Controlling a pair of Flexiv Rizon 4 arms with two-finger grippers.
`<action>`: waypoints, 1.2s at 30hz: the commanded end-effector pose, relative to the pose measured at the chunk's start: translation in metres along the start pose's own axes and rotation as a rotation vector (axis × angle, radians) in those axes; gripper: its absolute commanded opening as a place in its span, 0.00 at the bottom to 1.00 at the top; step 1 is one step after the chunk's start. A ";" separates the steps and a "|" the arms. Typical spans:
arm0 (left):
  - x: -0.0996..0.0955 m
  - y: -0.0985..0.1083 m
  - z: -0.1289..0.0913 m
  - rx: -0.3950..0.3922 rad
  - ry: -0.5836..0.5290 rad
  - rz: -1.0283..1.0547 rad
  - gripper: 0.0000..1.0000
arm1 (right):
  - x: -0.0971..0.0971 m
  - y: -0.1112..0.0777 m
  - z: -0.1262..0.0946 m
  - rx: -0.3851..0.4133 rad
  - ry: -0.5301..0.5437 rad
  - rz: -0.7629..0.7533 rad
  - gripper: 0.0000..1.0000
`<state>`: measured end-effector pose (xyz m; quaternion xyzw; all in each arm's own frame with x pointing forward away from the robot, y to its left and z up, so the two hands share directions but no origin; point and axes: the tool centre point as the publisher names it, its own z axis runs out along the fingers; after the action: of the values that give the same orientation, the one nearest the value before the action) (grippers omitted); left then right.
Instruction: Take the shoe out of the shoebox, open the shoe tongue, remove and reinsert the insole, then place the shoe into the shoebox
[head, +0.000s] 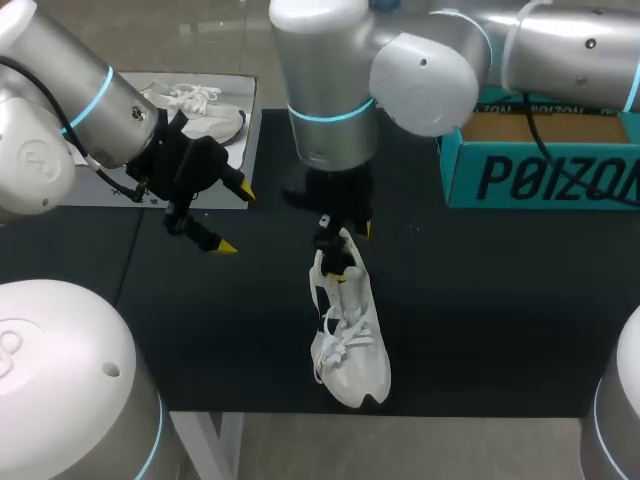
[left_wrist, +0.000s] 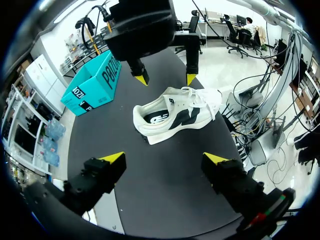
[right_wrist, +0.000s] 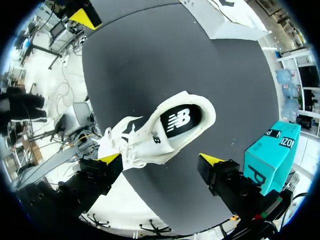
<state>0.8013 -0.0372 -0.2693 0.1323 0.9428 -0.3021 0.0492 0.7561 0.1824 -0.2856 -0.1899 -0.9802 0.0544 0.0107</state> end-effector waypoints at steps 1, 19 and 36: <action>-0.001 0.000 0.000 -0.003 0.002 0.000 1.00 | -0.010 -0.004 0.002 -0.053 0.018 -0.083 1.00; -0.001 0.000 0.000 -0.003 0.002 0.000 1.00 | -0.051 0.022 0.015 -0.140 -0.008 -0.204 1.00; -0.001 0.000 0.000 -0.003 0.002 0.000 1.00 | -0.078 0.055 0.050 -0.176 0.050 -0.257 1.00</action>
<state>0.8013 -0.0372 -0.2692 0.1323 0.9428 -0.3021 0.0493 0.8433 0.1964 -0.3322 -0.0653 -0.9970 -0.0342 0.0218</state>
